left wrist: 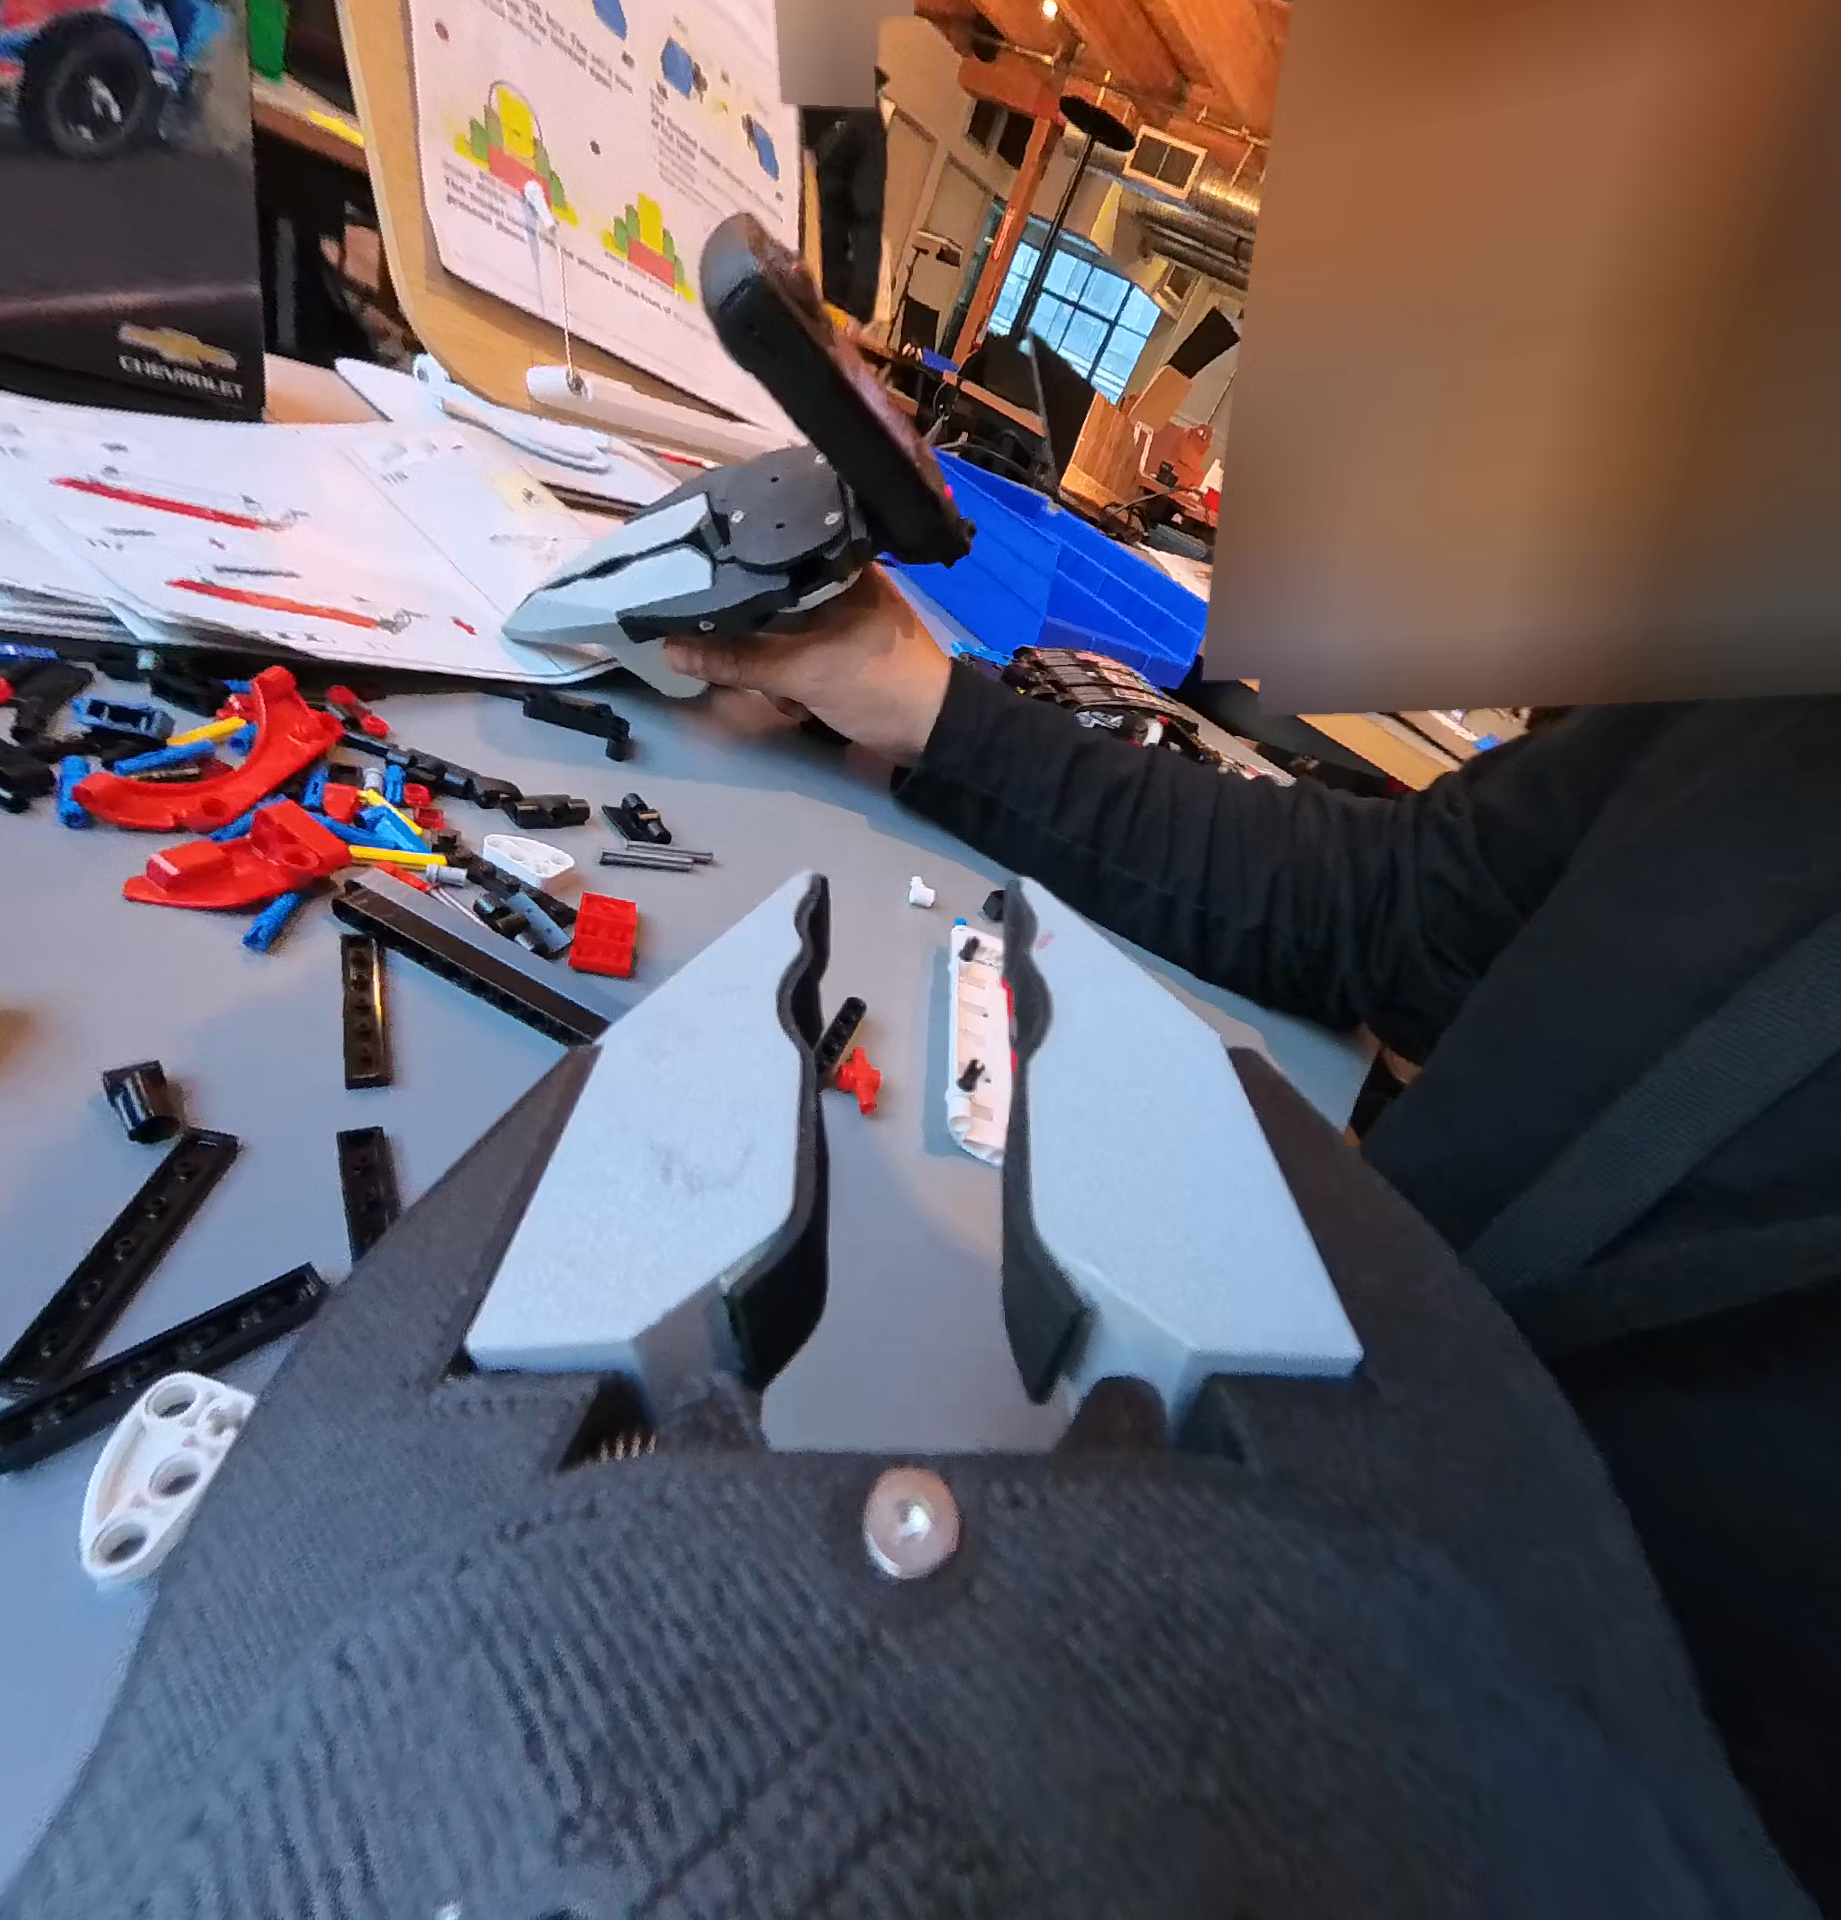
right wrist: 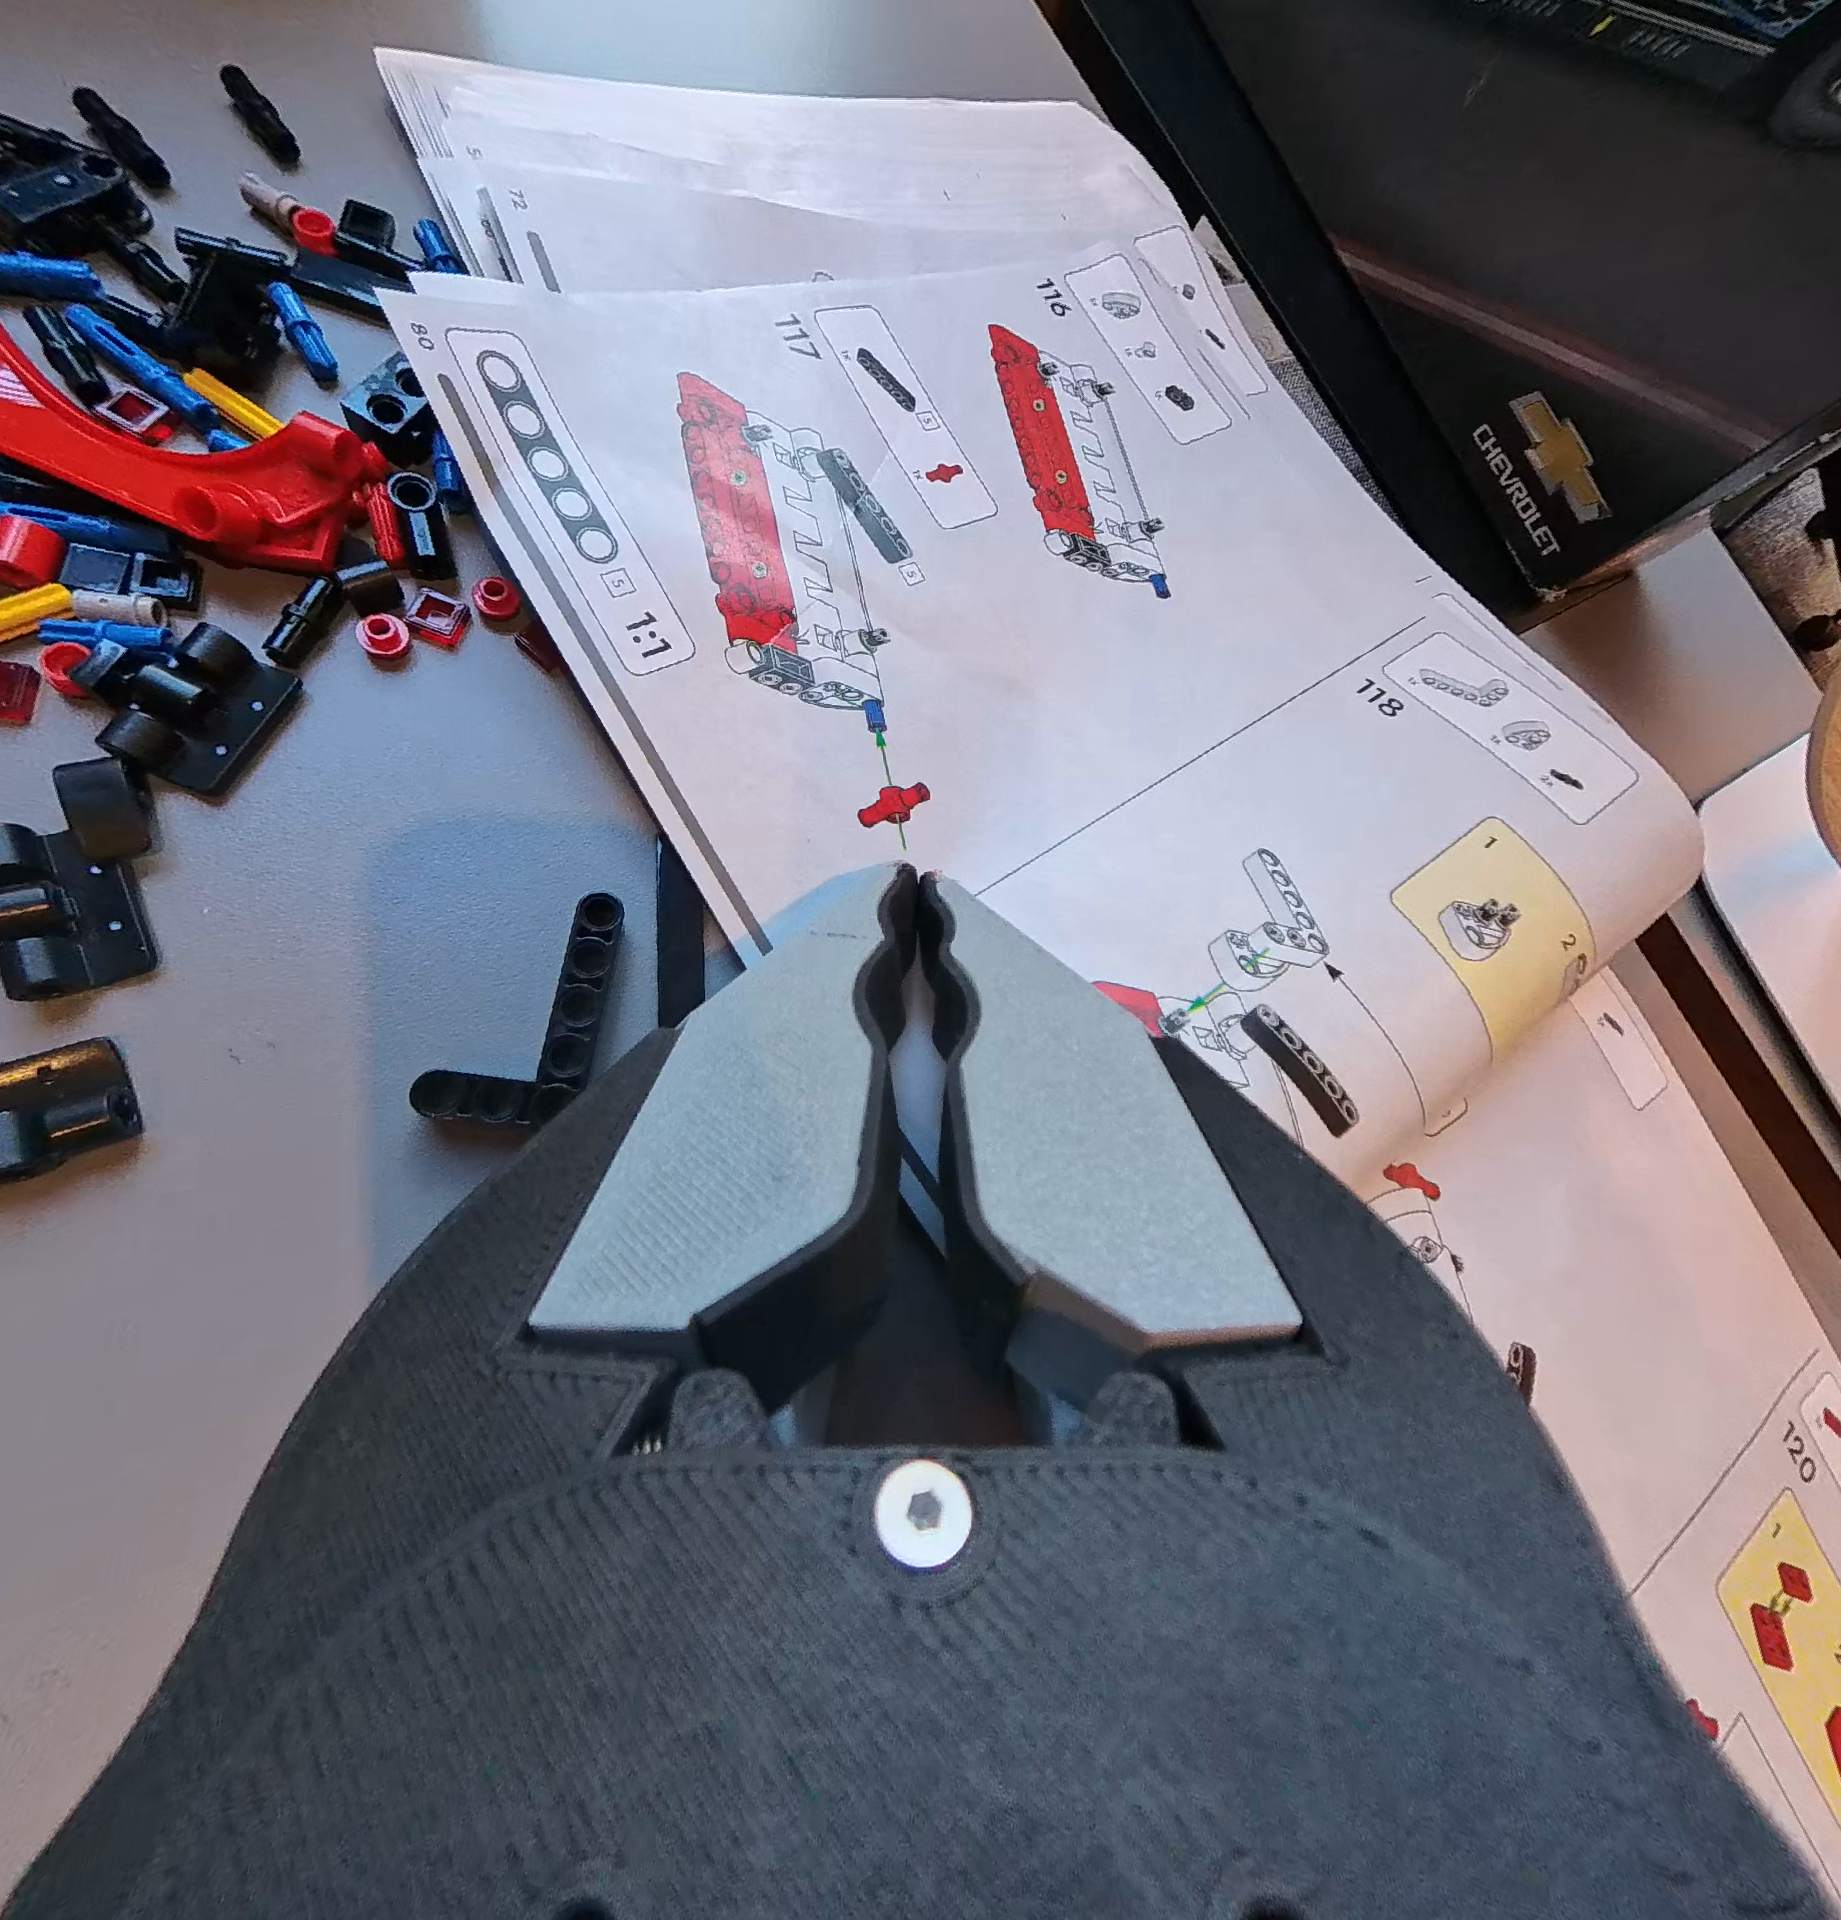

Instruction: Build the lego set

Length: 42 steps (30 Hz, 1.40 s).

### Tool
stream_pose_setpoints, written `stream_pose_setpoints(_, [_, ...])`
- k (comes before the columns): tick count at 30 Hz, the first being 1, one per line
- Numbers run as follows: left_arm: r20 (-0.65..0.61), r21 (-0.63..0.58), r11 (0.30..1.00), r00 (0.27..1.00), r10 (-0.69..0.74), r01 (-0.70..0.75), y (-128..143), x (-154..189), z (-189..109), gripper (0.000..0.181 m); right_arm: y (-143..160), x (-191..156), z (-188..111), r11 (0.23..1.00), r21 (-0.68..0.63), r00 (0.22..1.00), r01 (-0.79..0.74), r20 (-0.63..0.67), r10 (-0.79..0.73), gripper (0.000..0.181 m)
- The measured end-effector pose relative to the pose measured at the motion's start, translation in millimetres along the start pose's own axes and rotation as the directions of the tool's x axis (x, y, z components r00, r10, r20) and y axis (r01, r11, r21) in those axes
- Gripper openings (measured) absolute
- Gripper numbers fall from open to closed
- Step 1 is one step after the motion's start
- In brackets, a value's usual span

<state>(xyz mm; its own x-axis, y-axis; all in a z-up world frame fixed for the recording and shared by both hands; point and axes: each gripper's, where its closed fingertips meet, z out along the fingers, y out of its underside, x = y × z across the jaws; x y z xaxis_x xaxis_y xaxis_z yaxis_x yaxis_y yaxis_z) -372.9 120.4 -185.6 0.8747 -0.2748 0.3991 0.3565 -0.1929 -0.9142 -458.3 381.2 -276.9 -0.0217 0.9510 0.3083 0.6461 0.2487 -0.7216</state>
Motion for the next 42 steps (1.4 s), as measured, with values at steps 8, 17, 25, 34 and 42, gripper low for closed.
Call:
stream_pose_setpoints(8, [0.072,-0.200,0.967,0.982,0.175,-0.158,-32.3,-40.3,50.6,0.028,-0.7,-0.6,-0.4,1.000,0.008,1.000,-0.013,0.021,0.013,0.000])
stream_pose_setpoints(17, [0.182,-0.523,0.846,0.956,0.231,-0.105,-42.0,-154.1,129.5,0.052,-1.0,-1.0,-0.9,1.000,0.013,0.999,-0.016,0.031,0.015,0.000])
stream_pose_setpoints(25, [0.261,-0.713,0.701,0.930,0.260,0.005,-7.4,-219.1,143.8,0.040,-3.9,-0.4,-2.7,0.999,0.035,0.998,-0.033,0.054,0.031,0.000])
stream_pose_setpoints(34, [0.249,-0.714,0.697,0.907,0.339,-0.065,-7.7,-220.3,149.7,0.034,-18.9,-28.9,-76.4,0.986,0.117,0.967,-0.121,0.237,0.090,0.013])
stream_pose_setpoints(42, [0.138,-0.699,0.708,0.953,0.269,-0.099,-17.0,-171.7,129.0,0.038,57.2,-81.2,-146.9,0.979,-0.004,0.921,-0.206,0.337,0.195,0.014])
